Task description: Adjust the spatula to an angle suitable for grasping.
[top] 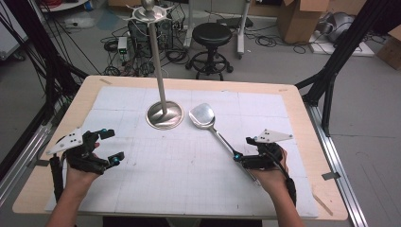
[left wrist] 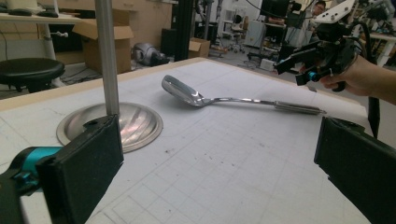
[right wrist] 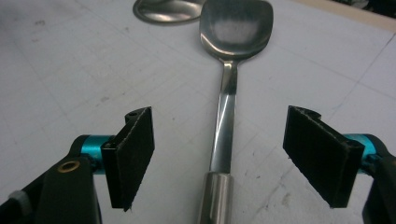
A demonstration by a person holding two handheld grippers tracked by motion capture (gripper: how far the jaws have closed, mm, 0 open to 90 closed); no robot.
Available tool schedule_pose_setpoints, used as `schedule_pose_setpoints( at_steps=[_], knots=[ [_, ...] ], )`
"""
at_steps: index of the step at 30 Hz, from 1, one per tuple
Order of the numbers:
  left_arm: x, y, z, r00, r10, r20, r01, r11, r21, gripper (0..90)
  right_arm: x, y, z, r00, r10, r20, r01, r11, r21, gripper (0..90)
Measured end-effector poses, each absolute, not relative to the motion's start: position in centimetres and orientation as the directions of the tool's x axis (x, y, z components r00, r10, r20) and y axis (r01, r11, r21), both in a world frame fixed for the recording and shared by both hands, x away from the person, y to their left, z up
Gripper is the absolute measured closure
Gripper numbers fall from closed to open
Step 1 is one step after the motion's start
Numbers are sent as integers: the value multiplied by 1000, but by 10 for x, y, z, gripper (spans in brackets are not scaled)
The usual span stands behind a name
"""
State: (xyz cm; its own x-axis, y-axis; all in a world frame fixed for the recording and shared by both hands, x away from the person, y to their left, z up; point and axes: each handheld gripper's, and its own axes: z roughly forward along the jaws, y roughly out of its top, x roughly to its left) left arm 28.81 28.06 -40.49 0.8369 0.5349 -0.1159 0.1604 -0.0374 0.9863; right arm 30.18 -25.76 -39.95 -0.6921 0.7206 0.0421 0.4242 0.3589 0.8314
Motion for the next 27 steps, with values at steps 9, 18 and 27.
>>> schedule_pose_setpoints(
  at_steps=[9, 18, 27],
  knots=[
    [288, 281, -405, 838, 534, -117, 161, -36, 986, 17, 304, -254, -408, -683, 729, 38, 465, 395, 792, 258],
    [288, 279, -406, 843, 526, -114, 163, -46, 986, 17, 305, -256, -412, -687, 726, 41, 482, 412, 773, 292],
    [288, 279, -405, 842, 527, -114, 161, -45, 986, 17, 305, -253, -419, -688, 725, 24, 504, 453, 736, 319]
  ],
)
